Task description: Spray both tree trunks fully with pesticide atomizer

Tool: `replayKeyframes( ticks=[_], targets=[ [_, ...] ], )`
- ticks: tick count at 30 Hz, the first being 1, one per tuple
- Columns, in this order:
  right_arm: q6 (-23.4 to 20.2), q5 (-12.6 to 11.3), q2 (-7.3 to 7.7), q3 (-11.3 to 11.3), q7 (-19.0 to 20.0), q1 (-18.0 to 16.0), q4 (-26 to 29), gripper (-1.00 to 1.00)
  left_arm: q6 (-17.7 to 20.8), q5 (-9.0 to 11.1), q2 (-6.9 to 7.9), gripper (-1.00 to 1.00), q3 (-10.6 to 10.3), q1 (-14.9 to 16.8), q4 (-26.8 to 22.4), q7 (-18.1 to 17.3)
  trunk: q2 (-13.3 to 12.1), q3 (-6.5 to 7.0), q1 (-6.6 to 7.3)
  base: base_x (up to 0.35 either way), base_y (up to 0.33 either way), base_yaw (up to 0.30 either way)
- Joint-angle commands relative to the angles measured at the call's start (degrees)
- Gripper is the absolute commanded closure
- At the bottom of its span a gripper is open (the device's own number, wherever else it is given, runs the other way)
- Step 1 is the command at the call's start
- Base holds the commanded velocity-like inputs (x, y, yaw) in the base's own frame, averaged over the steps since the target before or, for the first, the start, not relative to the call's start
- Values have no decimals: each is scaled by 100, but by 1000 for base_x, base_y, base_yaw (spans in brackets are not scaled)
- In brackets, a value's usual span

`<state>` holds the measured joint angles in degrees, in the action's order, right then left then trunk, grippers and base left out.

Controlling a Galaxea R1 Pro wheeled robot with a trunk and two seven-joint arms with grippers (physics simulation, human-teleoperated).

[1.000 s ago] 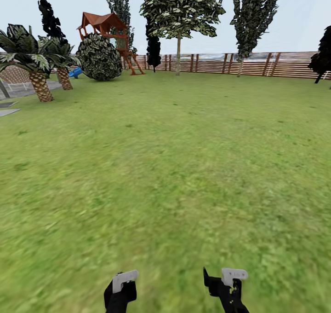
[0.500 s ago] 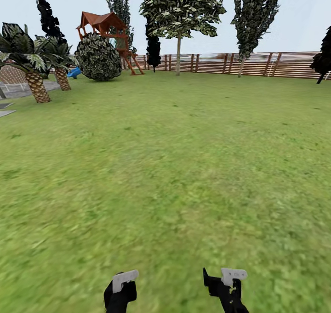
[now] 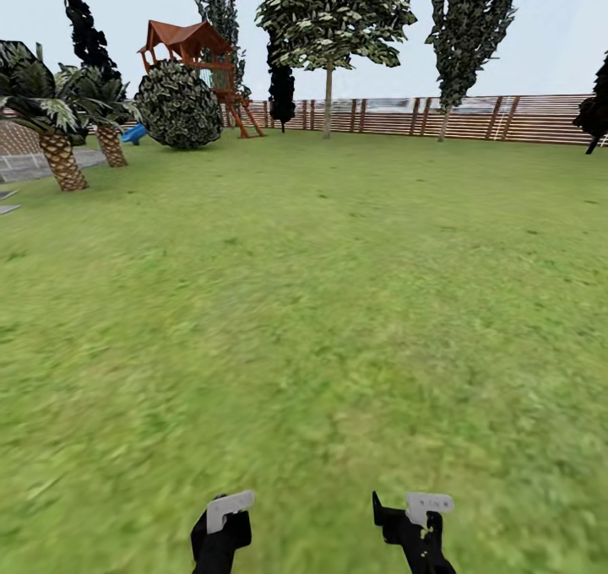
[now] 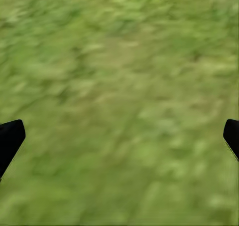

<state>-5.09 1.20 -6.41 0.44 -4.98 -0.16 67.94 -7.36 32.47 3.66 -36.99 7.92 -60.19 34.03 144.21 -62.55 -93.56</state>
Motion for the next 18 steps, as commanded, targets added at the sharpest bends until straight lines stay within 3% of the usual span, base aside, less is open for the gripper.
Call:
replayKeyframes(
  ticks=[1, 10, 12, 14, 18],
  targets=[
    [-36, 13, -2, 6, -27, -1, 11, -100, -45, 57, 8, 100, -32, 7, -6, 30, 2, -5, -2, 334, 0, 0],
    [-36, 10, -9, 2, -38, -1, 20, -100, -46, 43, 2, 100, -36, 7, -17, 30, 2, 7, -2, 334, 0, -124],
    [-36, 11, -9, 1, -43, -1, 20, -100, -51, -104, -10, 100, -32, 7, -13, 32, 2, 13, -2, 334, 0, -221],
    [-36, 8, -9, 0, -47, -1, 18, -100, -48, -377, -23, 100, -24, 7, 19, 17, 2, 21, -2, 335, 0, -227],
    [-36, 9, -12, 3, -51, -1, 18, -100, -46, -519, -13, 100, -25, 7, 7, 6, 2, 34, -2, 335, 0, -202]
  ],
)
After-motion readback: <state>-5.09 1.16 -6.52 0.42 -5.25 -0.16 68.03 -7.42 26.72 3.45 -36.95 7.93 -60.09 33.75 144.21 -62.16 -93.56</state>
